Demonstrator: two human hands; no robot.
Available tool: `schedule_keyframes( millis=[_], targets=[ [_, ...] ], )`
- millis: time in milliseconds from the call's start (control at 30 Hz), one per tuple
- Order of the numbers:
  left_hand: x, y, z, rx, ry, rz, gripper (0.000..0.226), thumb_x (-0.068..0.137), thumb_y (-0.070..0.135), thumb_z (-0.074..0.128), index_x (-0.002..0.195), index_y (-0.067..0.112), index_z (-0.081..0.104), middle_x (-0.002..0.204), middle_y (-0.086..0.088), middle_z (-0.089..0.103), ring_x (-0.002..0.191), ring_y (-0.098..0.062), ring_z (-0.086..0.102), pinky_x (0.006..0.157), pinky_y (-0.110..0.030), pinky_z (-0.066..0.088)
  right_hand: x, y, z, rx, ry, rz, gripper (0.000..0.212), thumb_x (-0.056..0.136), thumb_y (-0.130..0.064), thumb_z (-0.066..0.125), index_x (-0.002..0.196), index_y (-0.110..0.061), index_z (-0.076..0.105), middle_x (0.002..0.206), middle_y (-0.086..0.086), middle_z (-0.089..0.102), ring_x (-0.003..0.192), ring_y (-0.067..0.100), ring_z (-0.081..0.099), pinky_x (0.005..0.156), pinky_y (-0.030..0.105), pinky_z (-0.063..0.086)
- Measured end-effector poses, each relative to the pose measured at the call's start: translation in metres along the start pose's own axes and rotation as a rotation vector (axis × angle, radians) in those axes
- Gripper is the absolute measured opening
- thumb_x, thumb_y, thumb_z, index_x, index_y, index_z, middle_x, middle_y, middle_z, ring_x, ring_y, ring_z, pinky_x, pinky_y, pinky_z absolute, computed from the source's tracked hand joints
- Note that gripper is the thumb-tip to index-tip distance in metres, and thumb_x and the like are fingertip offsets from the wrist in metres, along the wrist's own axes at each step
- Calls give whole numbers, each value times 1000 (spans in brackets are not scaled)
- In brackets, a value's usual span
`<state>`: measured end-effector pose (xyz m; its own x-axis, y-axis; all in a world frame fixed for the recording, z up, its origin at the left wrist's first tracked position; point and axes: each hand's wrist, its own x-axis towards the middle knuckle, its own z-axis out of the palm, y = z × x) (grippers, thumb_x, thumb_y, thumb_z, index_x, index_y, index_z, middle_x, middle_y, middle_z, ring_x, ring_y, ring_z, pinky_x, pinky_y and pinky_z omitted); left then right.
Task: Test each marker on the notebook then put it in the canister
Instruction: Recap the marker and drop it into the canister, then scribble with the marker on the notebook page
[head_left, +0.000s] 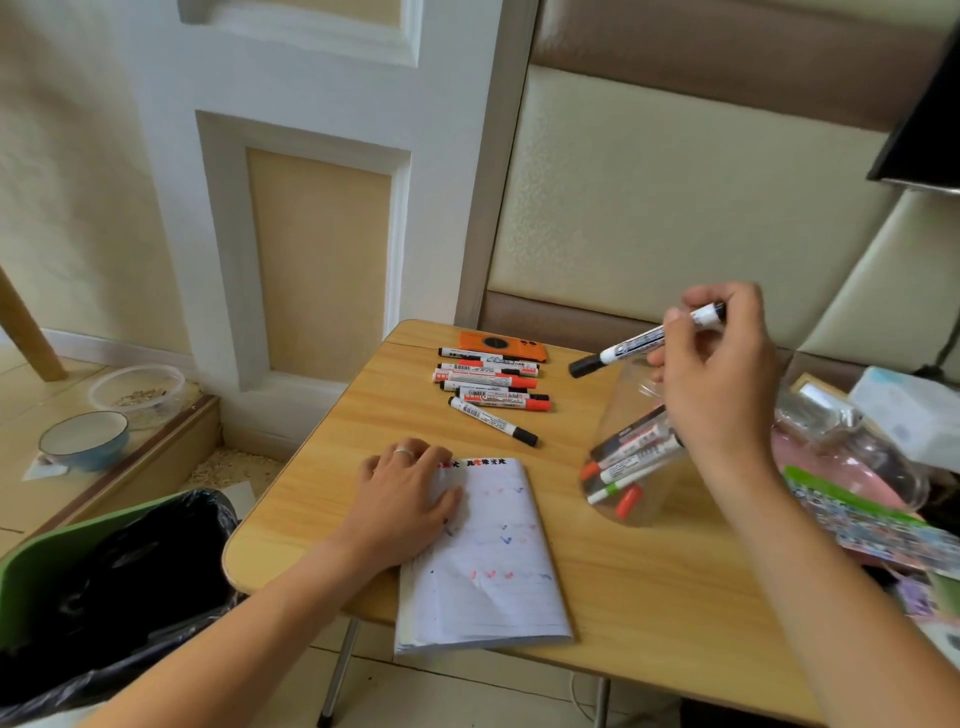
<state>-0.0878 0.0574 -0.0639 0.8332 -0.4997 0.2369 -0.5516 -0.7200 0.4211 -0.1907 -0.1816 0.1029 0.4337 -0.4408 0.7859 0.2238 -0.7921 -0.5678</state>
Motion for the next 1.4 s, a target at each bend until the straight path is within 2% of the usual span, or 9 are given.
schedule_keyframes(
  millis=[233,433,567,667,800,967,1133,1267,1400],
  targets=[
    [1,5,1,62,-36,34,52,96,54,35,142,31,42,141,3,44,132,-16,38,115,-38,19,27,19,-23,-202,57,-106,11,100,-22,52,107,-14,54,95,11,70,77,28,69,68,31,42],
    [0,8,-2,71,-48,37,81,77,66,9,142,33,43,139,5,44,130,-16,39,114,-37,20,19,15,-23,-233,194,-144,12,99,-7,50,106,-1,56,105,16,63,80,27,52,72,26,30],
    [1,6,-2,76,-56,33,71,83,63,17,141,33,45,138,5,45,129,-15,39,113,-38,20,13,23,-13,-392,-125,4,7,100,-9,53,102,-8,60,97,12,66,81,24,51,67,30,29],
    [1,7,-3,70,-59,29,70,83,61,18,141,33,46,138,5,45,129,-15,40,113,-38,20,9,31,-6,-569,-406,96,24,104,-20,44,93,-12,64,87,10,68,77,30,57,65,34,39],
    [1,8,-4,65,-64,33,75,80,64,14,140,32,45,138,5,44,129,-15,40,113,-37,20,10,25,-6,-626,-478,116,34,107,-26,39,86,-12,63,76,8,62,61,16,49,57,34,35],
    [4,5,-3,63,-69,33,57,90,56,29,140,34,46,137,5,44,128,-15,40,112,-38,19,6,15,-3,-606,-297,4,18,103,-18,50,96,-12,65,91,3,60,78,23,51,65,31,36],
    [6,8,-4,45,-35,17,76,77,63,12,136,34,49,131,5,46,125,-15,42,109,-38,21,-14,-3,18,-478,-143,-288,10,97,-9,54,93,-9,62,95,3,59,75,19,55,60,31,44],
    [8,12,-5,40,1,-1,73,74,62,14,131,34,52,129,5,46,124,-15,43,109,-38,21,-35,3,58,-418,-397,-224,11,100,-13,55,98,-12,66,98,-1,60,84,15,57,68,28,48],
    [12,13,-4,-11,72,22,48,86,48,50,131,34,48,133,7,41,130,-14,35,113,-38,11,-47,30,100,-488,-686,-20,15,103,-15,58,113,-15,68,113,0,64,94,13,59,80,26,53]
  ],
)
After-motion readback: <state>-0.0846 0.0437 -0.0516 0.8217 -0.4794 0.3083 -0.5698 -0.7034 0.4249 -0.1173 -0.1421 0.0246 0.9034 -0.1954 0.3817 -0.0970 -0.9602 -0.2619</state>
